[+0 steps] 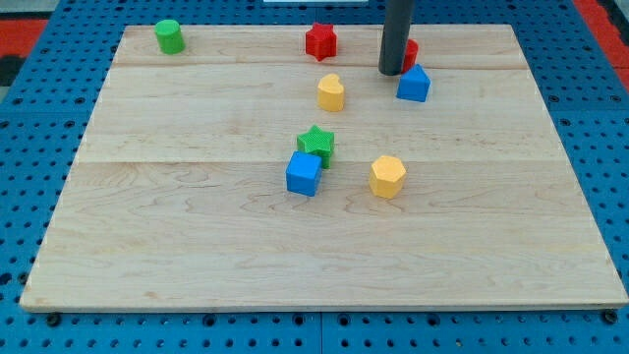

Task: Move blue triangle into the yellow heart

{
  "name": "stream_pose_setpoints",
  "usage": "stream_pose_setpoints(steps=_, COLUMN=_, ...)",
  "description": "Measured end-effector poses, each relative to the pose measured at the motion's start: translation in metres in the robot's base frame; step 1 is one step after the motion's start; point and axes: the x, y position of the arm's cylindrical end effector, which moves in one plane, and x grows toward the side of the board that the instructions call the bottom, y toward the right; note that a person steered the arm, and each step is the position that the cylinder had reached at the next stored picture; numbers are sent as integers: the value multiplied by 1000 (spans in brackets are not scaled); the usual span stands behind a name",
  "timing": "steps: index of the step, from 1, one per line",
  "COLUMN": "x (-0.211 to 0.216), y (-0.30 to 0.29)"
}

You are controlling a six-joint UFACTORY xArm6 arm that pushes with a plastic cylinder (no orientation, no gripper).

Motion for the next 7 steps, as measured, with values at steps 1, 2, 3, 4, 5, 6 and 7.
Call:
stream_pose_setpoints(steps=1, x=-2, y=-14)
stream_pose_setpoints(steps=2, x=-19, y=53)
stream_pose_setpoints(steps=3, x=-31, y=83)
stream_pose_setpoints(steps=4, x=-24, y=71)
stream_pose_setpoints(steps=5, x=-24, y=71)
stream_pose_setpoints(steps=6, x=-19, y=71)
stream_pose_setpoints(steps=7, x=10, y=71)
